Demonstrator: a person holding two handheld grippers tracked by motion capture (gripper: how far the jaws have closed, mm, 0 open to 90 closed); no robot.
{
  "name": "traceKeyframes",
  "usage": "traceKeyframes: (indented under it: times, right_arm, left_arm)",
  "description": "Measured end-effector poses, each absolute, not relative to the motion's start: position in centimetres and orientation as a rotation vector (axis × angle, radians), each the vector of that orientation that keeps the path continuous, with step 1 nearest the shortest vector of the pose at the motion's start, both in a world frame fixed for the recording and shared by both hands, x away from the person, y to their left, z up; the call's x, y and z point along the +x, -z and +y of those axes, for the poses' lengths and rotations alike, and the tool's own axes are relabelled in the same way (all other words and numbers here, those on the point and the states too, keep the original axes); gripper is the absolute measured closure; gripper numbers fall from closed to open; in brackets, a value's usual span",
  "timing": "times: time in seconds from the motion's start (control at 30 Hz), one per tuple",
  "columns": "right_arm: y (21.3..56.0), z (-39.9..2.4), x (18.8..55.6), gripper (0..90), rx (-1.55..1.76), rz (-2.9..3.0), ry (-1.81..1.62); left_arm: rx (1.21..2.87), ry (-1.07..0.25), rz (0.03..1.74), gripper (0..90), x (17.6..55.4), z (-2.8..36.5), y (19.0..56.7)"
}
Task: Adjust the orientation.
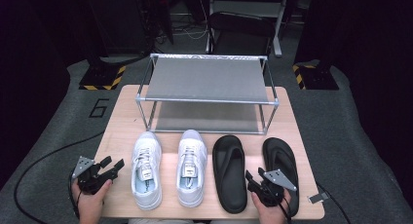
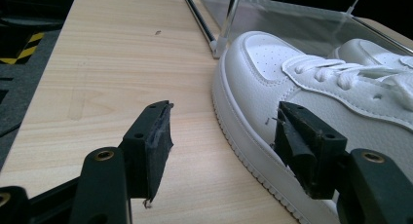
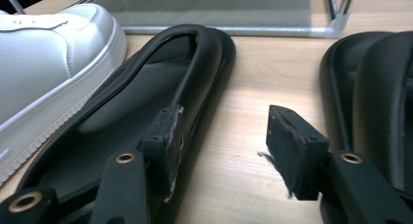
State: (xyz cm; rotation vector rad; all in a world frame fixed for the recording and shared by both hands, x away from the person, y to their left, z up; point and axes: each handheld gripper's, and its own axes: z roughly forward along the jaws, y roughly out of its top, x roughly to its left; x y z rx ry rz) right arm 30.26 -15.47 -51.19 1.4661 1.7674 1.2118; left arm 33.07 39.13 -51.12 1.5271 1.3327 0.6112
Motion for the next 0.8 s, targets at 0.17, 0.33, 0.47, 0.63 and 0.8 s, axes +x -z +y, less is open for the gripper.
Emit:
traceKeyframes:
  times: [0.17,0.33,0.47,0.63,0.8]
  right_arm:
    - [51.33,-15.61,30.35,49.4,1.496,1.753,-1.231]
    - [51.41,-15.68,30.45,48.8,1.501,1.767,-1.234]
    - [51.22,-15.65,30.41,51.6,1.492,1.763,-1.247]
    - [51.13,-15.79,30.34,53.9,1.509,1.766,-1.279]
    - [50.58,-15.68,29.96,53.7,1.483,1.752,-1.303]
  left_arm:
    - [1.49,-0.59,1.372,39.1,33.01,39.29,51.36]
    - [1.479,-0.575,1.382,39.1,32.88,39.75,51.37]
    - [1.475,-0.569,1.396,40.1,32.84,39.9,51.45]
    - [1.487,-0.561,1.405,40.1,32.96,39.89,51.41]
    - [1.496,-0.558,1.405,40.0,33.05,39.71,51.53]
